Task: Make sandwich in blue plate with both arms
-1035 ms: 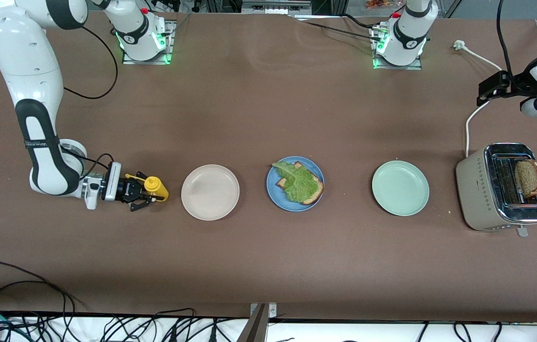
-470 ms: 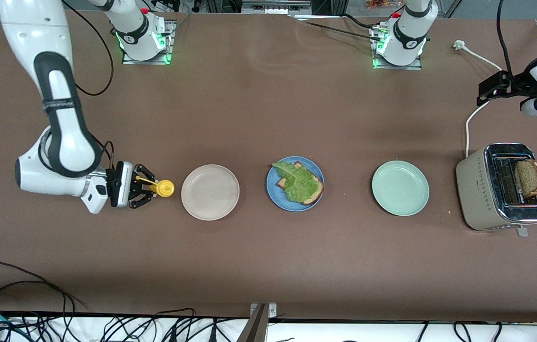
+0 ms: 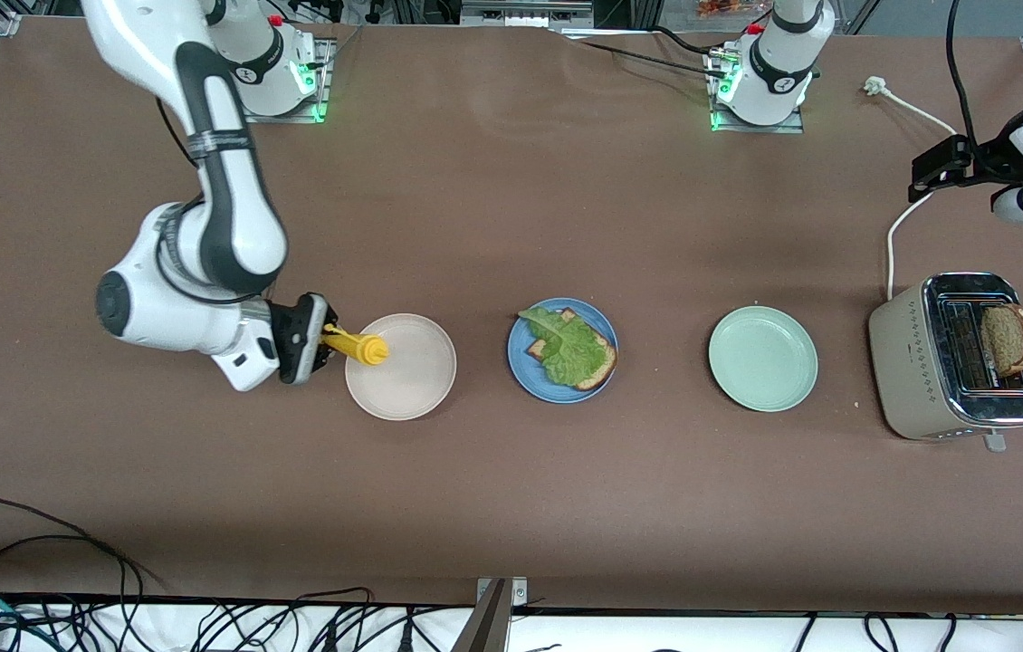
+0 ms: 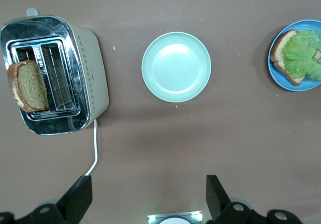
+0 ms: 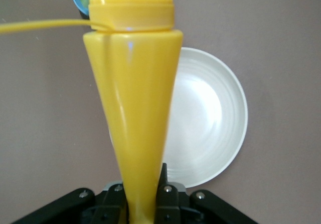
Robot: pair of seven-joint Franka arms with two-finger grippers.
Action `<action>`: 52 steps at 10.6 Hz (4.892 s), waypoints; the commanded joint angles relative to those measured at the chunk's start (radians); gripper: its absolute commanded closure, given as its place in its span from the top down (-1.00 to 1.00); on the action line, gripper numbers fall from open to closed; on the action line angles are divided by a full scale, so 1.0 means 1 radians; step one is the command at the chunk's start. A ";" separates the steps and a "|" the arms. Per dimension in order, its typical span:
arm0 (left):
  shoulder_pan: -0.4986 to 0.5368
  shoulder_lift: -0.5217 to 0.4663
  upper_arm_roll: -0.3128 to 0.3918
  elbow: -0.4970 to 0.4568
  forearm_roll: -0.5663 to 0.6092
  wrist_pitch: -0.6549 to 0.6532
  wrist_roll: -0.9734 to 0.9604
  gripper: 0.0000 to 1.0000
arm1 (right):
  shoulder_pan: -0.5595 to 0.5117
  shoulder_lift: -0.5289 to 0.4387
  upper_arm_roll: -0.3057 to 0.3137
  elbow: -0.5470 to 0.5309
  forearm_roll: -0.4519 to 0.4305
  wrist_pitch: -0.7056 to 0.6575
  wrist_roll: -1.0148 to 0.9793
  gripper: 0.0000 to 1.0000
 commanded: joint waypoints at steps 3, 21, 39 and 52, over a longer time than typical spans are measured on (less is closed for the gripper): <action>-0.002 0.009 0.000 0.026 0.019 -0.022 0.004 1.00 | 0.281 -0.021 -0.061 0.093 -0.441 -0.013 0.552 -1.00; -0.002 0.009 0.000 0.026 0.018 -0.022 0.004 1.00 | 0.556 0.356 -0.063 0.451 -0.962 -0.257 0.974 -0.99; -0.002 0.009 -0.001 0.025 0.018 -0.022 0.004 1.00 | -0.326 -0.009 0.229 0.365 -0.020 -0.453 0.068 -0.92; -0.002 0.009 -0.001 0.026 0.019 -0.025 -0.002 1.00 | -0.570 0.297 0.230 0.375 0.282 -0.545 -0.663 -0.92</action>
